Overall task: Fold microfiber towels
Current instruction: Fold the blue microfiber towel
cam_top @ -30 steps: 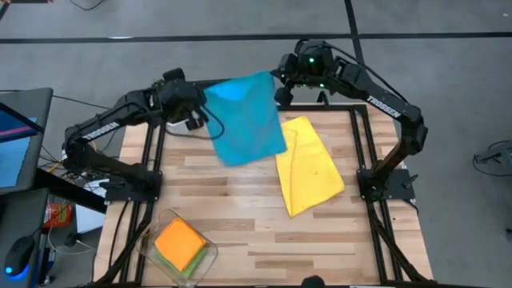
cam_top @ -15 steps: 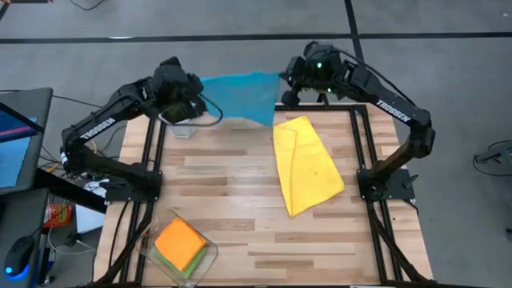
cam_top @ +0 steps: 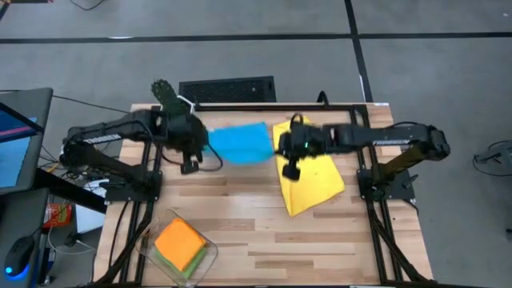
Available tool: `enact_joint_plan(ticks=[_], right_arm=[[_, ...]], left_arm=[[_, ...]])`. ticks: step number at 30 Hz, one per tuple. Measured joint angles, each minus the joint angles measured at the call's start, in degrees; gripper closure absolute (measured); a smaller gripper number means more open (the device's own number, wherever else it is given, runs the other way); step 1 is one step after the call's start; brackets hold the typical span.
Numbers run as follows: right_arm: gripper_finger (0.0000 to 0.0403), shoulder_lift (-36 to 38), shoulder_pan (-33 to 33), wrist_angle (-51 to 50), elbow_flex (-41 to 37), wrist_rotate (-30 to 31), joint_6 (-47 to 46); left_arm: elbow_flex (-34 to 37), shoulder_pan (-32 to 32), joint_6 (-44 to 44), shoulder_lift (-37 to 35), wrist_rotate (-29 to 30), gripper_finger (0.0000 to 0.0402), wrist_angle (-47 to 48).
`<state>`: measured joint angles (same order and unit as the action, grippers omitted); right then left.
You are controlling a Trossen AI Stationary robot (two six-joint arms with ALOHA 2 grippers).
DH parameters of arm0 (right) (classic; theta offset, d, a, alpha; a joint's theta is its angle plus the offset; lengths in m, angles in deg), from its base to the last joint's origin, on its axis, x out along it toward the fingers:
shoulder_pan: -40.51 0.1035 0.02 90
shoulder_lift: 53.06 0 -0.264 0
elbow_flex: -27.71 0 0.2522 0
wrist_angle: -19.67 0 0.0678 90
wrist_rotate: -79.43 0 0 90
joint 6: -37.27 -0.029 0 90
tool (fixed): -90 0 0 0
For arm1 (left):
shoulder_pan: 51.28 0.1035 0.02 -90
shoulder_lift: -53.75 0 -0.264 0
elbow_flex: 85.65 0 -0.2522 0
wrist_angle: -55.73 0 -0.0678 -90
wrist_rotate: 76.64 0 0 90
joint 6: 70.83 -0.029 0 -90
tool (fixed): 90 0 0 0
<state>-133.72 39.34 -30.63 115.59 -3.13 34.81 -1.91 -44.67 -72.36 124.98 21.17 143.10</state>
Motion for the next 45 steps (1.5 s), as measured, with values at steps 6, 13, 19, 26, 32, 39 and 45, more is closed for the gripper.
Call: enact_joint_plan(ticks=[6, 13, 19, 26, 32, 39, 45], right_arm=[[0.0397, -0.26, 5.33, 3.64, -6.95, 0.02, -8.89], [0.0397, -2.37, 0.73, 9.14, -10.41, 0.23, -8.58], [0.0397, -8.64, -5.44, 15.84, -13.77, -2.63, -4.06], [0.0397, -15.84, -13.46, 20.95, -13.62, -7.28, -1.54], [0.0397, -16.3, -17.36, 19.42, -13.76, -11.21, -0.56], [0.0397, -8.73, -15.01, 16.75, -13.58, -9.53, 0.82], [0.0397, -11.24, -16.83, 16.38, -13.62, -11.31, 0.8]], left_arm=[[12.73, -8.23, 9.81, 0.1, -6.04, 0.0401, -8.04], [24.24, -13.88, 14.64, 0.15, 2.07, 0.0401, -17.42], [27.61, -13.72, 15.3, 0.12, 10.86, 0.0401, -16.75], [30.08, -11.18, 12.01, 0.1, 15.32, 0.0401, -20.4], [33.18, -9.19, 12.37, 0.12, 14.87, 0.0402, -24.36], [32.68, -9.03, 14.12, 0.02, 14.79, 0.0401, -25.31], [32.68, -8.85, 14.73, 0.04, 13.51, 0.0401, -27.51]])
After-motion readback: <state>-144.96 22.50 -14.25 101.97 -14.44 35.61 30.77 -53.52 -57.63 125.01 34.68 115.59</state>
